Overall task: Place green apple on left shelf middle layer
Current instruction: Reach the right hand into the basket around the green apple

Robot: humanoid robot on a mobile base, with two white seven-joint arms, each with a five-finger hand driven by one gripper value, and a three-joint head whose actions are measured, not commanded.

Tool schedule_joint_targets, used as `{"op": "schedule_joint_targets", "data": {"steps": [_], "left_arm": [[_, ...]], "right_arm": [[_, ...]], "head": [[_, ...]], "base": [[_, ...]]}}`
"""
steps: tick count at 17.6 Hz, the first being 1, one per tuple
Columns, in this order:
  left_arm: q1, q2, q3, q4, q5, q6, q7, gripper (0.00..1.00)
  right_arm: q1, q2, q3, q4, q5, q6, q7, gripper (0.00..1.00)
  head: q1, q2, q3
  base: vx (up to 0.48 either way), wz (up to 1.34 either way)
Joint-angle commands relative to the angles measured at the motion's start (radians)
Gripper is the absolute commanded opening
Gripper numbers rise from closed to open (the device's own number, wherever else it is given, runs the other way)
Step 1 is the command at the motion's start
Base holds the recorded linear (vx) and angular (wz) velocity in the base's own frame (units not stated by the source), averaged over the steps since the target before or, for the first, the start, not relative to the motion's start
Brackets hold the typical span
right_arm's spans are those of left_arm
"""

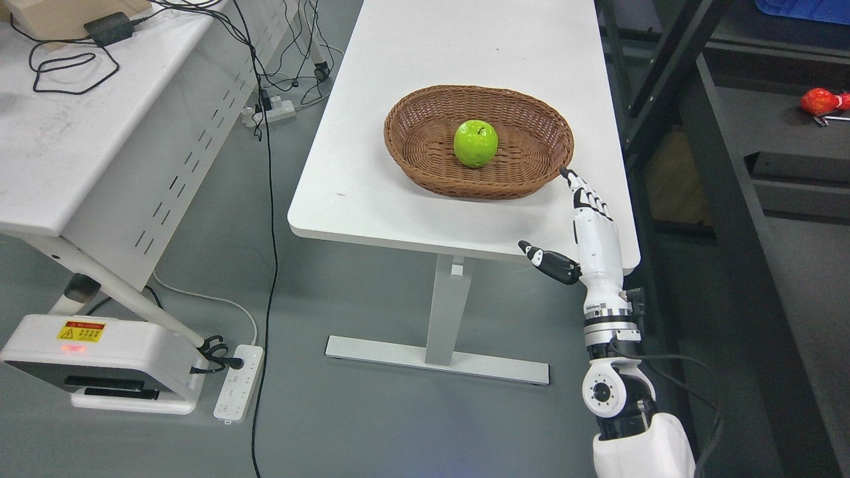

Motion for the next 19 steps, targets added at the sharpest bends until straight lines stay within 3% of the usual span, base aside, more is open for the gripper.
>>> {"op": "schedule_joint_targets", "data": {"steps": [1, 5, 11, 19], "left_arm": [[0.000, 0.017, -0.002, 0.000, 0.000, 0.000, 0.000, 1.00], [0.000, 0.017, -0.002, 0.000, 0.000, 0.000, 0.000, 1.00], [0.000, 0.017, -0.002, 0.000, 0.000, 0.000, 0.000, 1.00], [0.000, 0.017, -0.002, 0.000, 0.000, 0.000, 0.000, 1.00]], "right_arm": [[-0.022, -0.011, 0.003, -0.005, -0.002, 0.000, 0.010, 1.00], [-0.065, -0.011, 0.013, 0.003, -0.042, 0.003, 0.034, 1.00], [-0.177, -0.024, 0.052, 0.072, -0.065, 0.002, 0.290, 1.00], [-0.273, -0.030, 0.157, 0.230, 0.016, 0.003, 0.373, 1.00]], "head": [[0.0000, 0.000, 0.000], [0.0000, 0.000, 0.000], [0.0000, 0.000, 0.000], [0.0000, 0.000, 0.000]], "base": [[0.199, 0.08], [0.196, 0.04], [0.174, 0.01], [0.099, 0.03]]}}
